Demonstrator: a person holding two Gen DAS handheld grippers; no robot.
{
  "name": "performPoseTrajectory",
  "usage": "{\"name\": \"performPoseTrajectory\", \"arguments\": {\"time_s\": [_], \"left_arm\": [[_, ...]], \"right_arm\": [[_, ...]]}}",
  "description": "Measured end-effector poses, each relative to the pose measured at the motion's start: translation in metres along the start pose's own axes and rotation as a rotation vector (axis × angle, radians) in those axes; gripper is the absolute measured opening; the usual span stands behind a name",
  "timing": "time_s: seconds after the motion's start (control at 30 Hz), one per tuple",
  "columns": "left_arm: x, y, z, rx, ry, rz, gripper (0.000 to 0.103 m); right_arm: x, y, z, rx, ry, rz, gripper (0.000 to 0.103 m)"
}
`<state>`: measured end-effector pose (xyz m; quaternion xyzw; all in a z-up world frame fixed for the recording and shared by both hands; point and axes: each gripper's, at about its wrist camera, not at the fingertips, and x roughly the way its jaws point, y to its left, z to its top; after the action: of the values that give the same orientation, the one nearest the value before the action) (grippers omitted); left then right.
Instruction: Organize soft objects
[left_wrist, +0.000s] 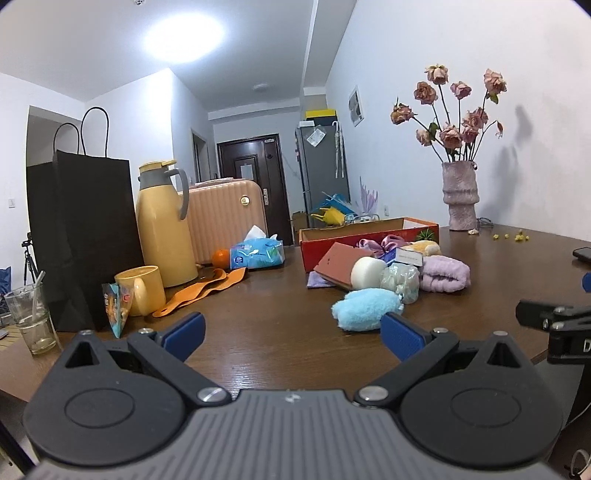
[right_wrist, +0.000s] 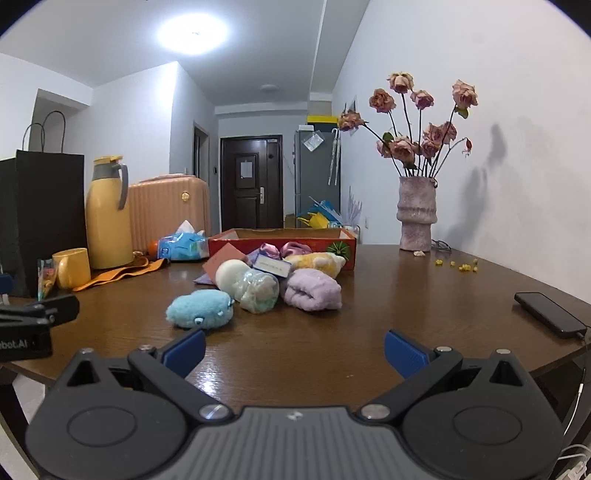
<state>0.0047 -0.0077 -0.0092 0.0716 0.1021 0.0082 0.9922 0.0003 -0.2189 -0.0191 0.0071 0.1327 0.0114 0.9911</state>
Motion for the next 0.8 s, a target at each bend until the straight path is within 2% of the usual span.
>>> {"name": "performPoseTrajectory", "arguments": {"time_s": [0.43,0.8], "left_arm": [[0.0,0.014,0.004,-0.096,-0.003,-0.005,0.103],[0.0,0.012,0.009,-0.09,-0.008,-0.009,0.103]], "right_arm": [[-0.008,0.0,0.006,-0.002,-0.038,-0.004,0.103],[-0.006,0.0,0.007,-0.006,-0.032,0.007,0.103]]}}
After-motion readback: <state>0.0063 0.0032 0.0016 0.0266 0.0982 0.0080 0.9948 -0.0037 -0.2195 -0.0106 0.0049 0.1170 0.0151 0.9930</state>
